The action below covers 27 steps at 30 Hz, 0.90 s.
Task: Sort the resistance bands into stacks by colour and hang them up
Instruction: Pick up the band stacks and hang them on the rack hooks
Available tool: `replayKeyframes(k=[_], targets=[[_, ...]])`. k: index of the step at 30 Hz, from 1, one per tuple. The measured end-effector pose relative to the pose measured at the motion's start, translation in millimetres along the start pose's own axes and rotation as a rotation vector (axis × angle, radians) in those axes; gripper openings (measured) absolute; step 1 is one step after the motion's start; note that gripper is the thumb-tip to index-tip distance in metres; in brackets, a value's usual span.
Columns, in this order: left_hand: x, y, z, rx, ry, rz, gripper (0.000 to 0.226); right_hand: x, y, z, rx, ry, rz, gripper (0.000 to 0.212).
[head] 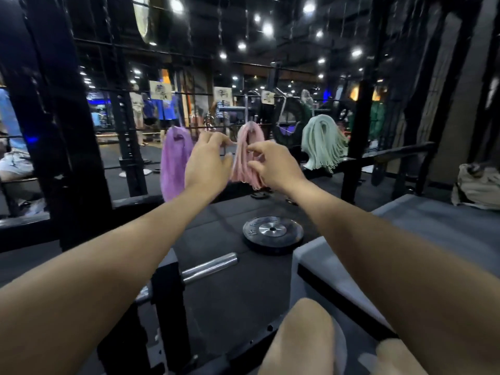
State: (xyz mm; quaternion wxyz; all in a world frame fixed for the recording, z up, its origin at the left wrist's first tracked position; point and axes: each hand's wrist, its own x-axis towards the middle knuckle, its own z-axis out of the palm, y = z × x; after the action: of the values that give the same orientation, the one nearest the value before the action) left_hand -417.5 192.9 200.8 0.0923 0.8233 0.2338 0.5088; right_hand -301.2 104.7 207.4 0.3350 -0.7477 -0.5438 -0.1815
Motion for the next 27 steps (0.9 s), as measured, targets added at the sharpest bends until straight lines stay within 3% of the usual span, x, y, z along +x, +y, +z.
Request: replayKeyframes(k=[8,21,27], targets=[[-18,85,102,-0.215,-0.325,0.082,0.026,-64,104,-57,-0.146,-0.017,0.249,0.028],[-116,248,306,-0.493,-0.839,0.21,0.028,-229,290,-133,-0.275,-0.008,0.753,0.04],[-177,312,372,-0.577,-0.998,0.252,0.029,-308,356,-163,-0.329,0.01,0.983,0.041]])
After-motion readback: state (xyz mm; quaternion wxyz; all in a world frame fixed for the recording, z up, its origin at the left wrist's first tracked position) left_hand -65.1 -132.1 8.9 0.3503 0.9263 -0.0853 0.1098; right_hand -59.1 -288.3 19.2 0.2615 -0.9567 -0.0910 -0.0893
